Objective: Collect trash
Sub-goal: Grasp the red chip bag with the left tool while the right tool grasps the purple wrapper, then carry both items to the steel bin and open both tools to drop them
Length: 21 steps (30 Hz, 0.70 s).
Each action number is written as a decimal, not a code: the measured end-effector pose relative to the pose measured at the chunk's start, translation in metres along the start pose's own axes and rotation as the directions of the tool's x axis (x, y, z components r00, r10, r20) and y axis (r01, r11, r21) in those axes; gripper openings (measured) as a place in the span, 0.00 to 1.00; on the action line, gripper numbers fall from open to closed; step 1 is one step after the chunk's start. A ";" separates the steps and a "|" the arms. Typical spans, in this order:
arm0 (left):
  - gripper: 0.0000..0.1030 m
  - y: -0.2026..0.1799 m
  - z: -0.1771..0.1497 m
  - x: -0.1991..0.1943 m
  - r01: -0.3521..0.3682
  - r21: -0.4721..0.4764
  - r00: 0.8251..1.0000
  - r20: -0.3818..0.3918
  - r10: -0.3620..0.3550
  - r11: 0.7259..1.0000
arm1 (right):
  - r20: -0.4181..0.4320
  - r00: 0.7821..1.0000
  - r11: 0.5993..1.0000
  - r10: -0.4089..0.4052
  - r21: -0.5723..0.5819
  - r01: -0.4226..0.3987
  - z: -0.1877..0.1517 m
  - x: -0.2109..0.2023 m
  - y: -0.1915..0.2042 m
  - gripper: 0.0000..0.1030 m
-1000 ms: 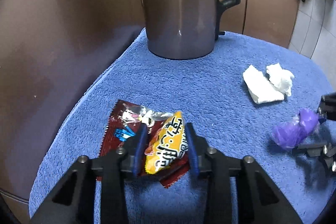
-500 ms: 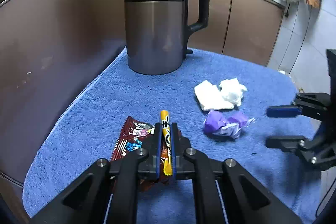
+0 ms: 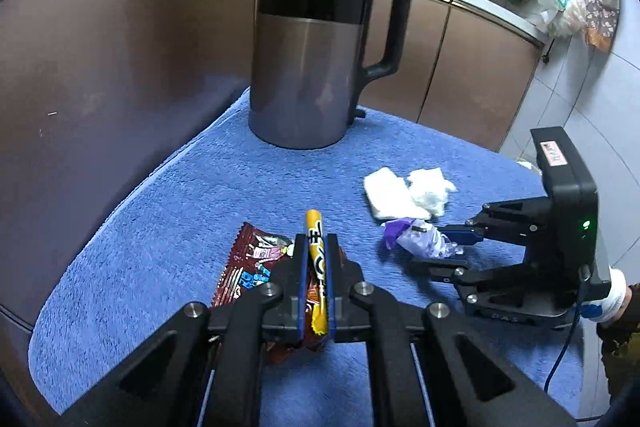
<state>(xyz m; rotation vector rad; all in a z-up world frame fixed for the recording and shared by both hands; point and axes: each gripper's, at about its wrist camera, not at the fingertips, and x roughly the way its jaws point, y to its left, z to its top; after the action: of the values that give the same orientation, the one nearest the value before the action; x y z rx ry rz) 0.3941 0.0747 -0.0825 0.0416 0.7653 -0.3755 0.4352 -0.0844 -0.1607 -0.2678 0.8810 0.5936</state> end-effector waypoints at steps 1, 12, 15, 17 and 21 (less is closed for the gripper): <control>0.06 -0.004 0.001 -0.005 0.016 0.003 1.000 0.006 -0.016 1.000 | 0.018 1.000 1.000 0.013 0.015 -0.013 -0.003 -0.008 0.000 0.29; 0.06 -0.123 0.002 -0.067 0.278 0.117 0.958 0.039 -0.284 0.954 | 0.117 0.989 0.976 -0.096 0.205 0.071 -0.107 -0.179 -0.017 0.30; 0.07 -0.168 -0.006 -0.068 0.368 0.145 0.928 0.005 -0.372 0.919 | 0.099 0.980 0.944 -0.172 0.302 0.135 -0.155 -0.223 -0.027 0.30; 0.07 -0.206 -0.013 -0.064 0.438 0.160 0.898 -0.036 -0.438 0.885 | 0.061 0.971 0.904 -0.232 0.382 0.192 -0.197 -0.245 -0.037 0.30; 0.07 -0.290 -0.040 -0.045 0.555 0.183 0.832 -0.149 -0.535 0.812 | -0.035 0.958 0.787 -0.286 0.561 0.256 -0.286 -0.266 -0.059 0.30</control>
<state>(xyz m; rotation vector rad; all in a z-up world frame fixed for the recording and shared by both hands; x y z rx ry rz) 0.2376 -0.1745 -0.0524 0.0457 0.8167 -1.0186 0.1551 -0.3617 -0.1291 0.1596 0.9080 0.0518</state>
